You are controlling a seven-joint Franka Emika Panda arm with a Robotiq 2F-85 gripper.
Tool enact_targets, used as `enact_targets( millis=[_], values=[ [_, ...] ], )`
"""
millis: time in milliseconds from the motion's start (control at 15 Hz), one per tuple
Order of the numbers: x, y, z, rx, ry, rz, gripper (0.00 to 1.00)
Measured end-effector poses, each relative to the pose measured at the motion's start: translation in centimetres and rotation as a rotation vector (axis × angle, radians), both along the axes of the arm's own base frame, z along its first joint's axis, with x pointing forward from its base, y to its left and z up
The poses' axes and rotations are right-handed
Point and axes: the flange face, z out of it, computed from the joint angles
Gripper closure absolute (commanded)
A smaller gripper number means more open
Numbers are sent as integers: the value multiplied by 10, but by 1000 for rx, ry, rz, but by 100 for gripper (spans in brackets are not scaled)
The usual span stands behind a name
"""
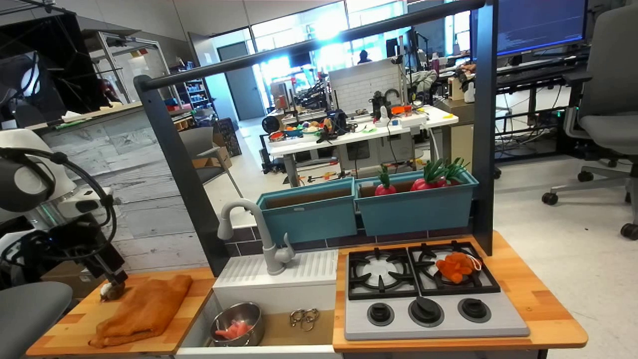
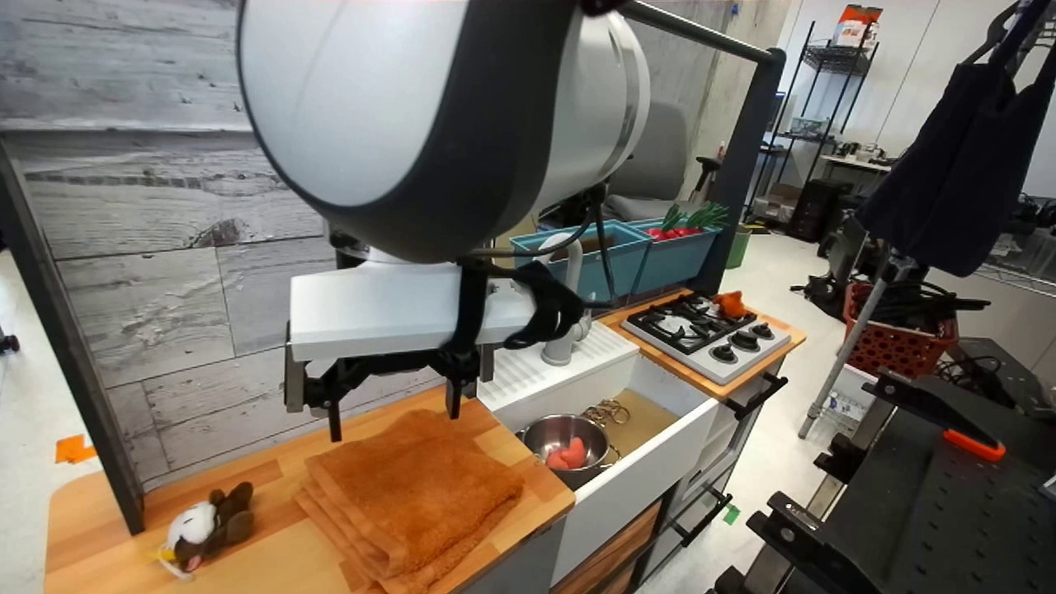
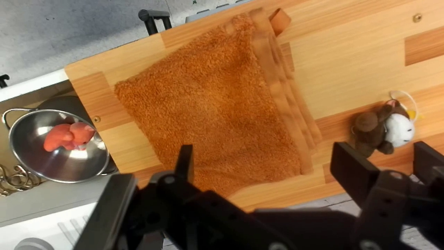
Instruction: Put the toys in the pot and wipe the counter with the orange towel
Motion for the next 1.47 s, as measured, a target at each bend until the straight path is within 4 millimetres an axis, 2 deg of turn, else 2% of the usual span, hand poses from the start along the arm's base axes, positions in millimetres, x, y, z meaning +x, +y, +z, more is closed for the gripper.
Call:
enact_targets(
  millis=[200,400,733,933,1067,1133,1200,1267,1467],
  values=[
    [5,10,-2,18,-5,3,0],
    [19,33,-9,60,-19,4,0],
    [39,60,-49,78,-22,-3,0],
    [44,74,-77,86,-38,14,0],
    [46,85,-88,94,-52,28,0],
    [46,90,-91,99,-61,36,25],
    [47,96,-92,104,-70,43,26],
    [49,101,-92,110,-80,49,32],
    [55,111,-90,127,-109,58,58]
  ],
)
